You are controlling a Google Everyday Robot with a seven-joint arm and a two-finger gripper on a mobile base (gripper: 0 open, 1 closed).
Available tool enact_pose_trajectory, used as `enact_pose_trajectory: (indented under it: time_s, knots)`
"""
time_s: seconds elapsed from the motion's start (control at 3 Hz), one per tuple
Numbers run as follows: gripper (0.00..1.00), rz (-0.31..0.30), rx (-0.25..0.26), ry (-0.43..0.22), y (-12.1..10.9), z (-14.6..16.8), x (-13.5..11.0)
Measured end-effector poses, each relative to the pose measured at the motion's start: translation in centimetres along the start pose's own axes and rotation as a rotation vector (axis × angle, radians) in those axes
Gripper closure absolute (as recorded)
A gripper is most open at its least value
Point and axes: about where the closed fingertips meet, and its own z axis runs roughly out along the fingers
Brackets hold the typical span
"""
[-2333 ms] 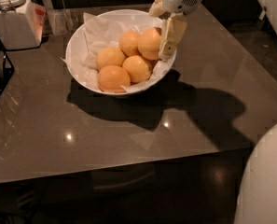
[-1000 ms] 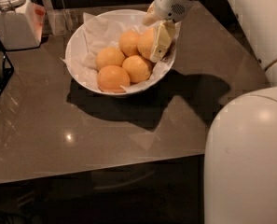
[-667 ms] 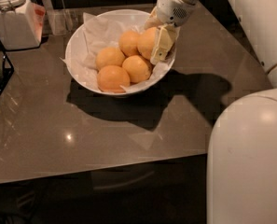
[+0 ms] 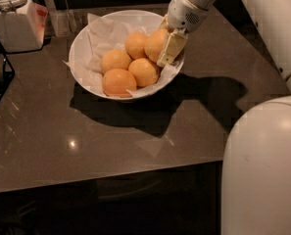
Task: Pick orange from white bowl
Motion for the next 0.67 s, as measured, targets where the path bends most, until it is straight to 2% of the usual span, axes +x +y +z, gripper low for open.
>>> enact_pose_trajectory:
  time_s: [0.33,0.67]
  knots:
    - [0.78,-0.002,0.002,-0.007,0.3,-0.2,-0.1]
    - [0.99,-0.042,0.062,-0.04,1.2,-2.7,-1.6]
